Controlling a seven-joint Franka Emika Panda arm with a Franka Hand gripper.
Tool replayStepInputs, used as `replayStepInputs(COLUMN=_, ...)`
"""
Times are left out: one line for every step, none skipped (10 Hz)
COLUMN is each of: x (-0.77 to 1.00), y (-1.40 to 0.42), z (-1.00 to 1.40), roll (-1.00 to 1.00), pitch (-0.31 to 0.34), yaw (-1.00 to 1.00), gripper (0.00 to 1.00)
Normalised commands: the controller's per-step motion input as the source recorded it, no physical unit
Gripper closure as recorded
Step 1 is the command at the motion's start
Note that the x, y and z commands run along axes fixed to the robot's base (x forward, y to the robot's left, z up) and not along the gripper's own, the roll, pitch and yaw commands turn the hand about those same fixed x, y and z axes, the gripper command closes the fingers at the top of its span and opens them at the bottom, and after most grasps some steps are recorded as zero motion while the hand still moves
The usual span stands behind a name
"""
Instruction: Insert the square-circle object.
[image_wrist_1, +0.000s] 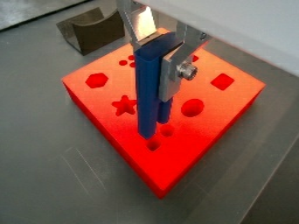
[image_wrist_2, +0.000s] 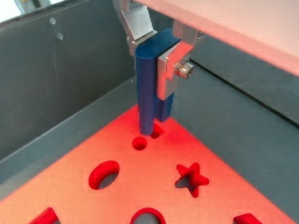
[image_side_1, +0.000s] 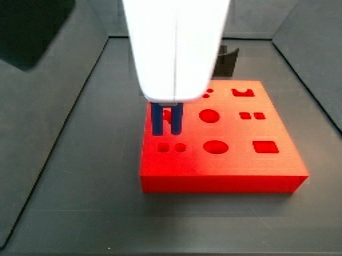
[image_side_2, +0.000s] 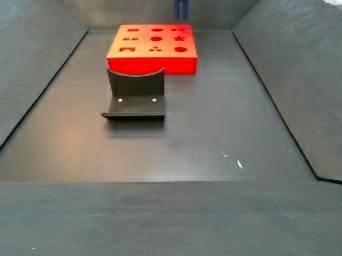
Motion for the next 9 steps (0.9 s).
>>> replayStepInputs(x=0.21, y=-0.04, z=-0.22, roll=0.0, pitch=-0.021, yaw=0.16, gripper=1.0)
replayStepInputs(x=0.28, y=-0.08, z=-0.19, roll=0.0, pitch=-0.011, yaw=0.13, gripper=1.0)
replayStepInputs(x=0.28, y=-0.12, z=-0.18, roll=0.0, pitch=-0.016, yaw=0.1, gripper=1.0)
replayStepInputs(x=0.26, y=-0.11, z=-0.19, roll=0.0, pitch=-0.004, yaw=0.05, gripper=1.0)
replayStepInputs(x=0.11, y=-0.02, z=-0.18, roll=0.06, pitch=0.0, yaw=-0.1, gripper=1.0)
replayStepInputs(x=0.05, y=0.0, z=-0.13, roll=0.07, pitch=0.0, yaw=-0.24, gripper=1.0)
replayStepInputs(x=0.0, y=0.01, z=-0.1, roll=0.08, pitch=0.0, yaw=-0.26, gripper=1.0)
replayStepInputs(x=-0.03, y=0.08, z=-0.02, roll=0.06, pitch=0.0, yaw=-0.2, gripper=1.0)
replayStepInputs(x=-0.14, y=0.01, z=0.0, roll=0.04, pitch=0.0, yaw=-0.23, gripper=1.0)
